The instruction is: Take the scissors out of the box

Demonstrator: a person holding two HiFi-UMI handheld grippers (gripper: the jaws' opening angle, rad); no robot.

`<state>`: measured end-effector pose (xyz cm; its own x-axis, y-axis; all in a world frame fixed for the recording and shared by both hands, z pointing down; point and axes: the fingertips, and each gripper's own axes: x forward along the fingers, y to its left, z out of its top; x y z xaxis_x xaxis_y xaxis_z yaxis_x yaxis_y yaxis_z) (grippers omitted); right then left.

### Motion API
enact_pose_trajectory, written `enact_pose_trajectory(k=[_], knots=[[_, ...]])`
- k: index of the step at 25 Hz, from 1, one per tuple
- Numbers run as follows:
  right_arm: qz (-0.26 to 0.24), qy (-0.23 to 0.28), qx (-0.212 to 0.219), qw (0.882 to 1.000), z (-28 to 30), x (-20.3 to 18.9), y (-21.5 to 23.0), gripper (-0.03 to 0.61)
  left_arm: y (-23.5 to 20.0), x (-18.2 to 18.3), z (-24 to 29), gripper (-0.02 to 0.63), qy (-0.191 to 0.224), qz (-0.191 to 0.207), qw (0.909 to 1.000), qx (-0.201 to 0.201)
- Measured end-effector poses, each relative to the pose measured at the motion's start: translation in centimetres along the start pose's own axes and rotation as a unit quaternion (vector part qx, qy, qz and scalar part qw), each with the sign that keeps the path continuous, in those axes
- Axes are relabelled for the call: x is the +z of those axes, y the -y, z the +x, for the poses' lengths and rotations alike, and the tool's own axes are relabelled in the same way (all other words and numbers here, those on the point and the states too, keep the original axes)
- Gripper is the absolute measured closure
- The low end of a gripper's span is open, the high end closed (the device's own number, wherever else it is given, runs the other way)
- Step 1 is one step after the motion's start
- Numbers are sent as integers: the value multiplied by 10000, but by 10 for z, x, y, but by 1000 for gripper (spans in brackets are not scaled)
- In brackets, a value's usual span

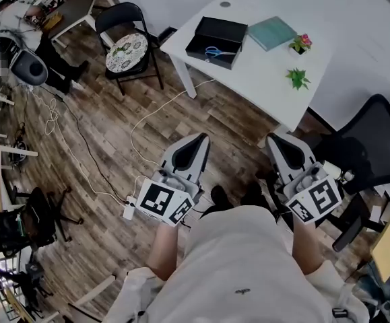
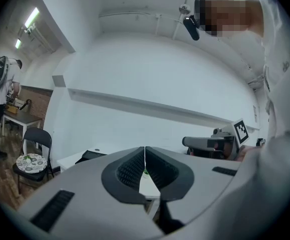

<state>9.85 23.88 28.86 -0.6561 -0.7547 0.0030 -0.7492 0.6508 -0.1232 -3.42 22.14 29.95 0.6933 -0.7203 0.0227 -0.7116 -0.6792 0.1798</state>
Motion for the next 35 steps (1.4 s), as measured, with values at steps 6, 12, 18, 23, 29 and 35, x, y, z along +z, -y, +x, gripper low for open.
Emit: enact_pose_trajectory(k=[6, 12, 18, 23, 29, 35], knots=[[48, -94, 101, 9999, 10, -5, -17, 572, -11, -2, -16, 592, -47, 14, 10000, 62], [191, -239, 182, 9994, 14, -17, -32, 571, -14, -10, -27, 592, -199, -6, 9998, 78], [277, -304, 227, 9989, 17, -27, -32, 549, -16, -21, -31, 592, -323, -14, 9994, 150], [271, -341, 343, 9985, 28, -27, -24, 525, -26, -27, -25, 591, -408, -60, 9988, 262], [351, -390, 481, 9975, 49, -29, -2, 497, -39, -28, 0, 589, -501, -71, 9983, 298], [385, -406, 635, 9964, 76, -24, 32, 466, -54, -22, 35, 529, -614, -46, 9975, 352]])
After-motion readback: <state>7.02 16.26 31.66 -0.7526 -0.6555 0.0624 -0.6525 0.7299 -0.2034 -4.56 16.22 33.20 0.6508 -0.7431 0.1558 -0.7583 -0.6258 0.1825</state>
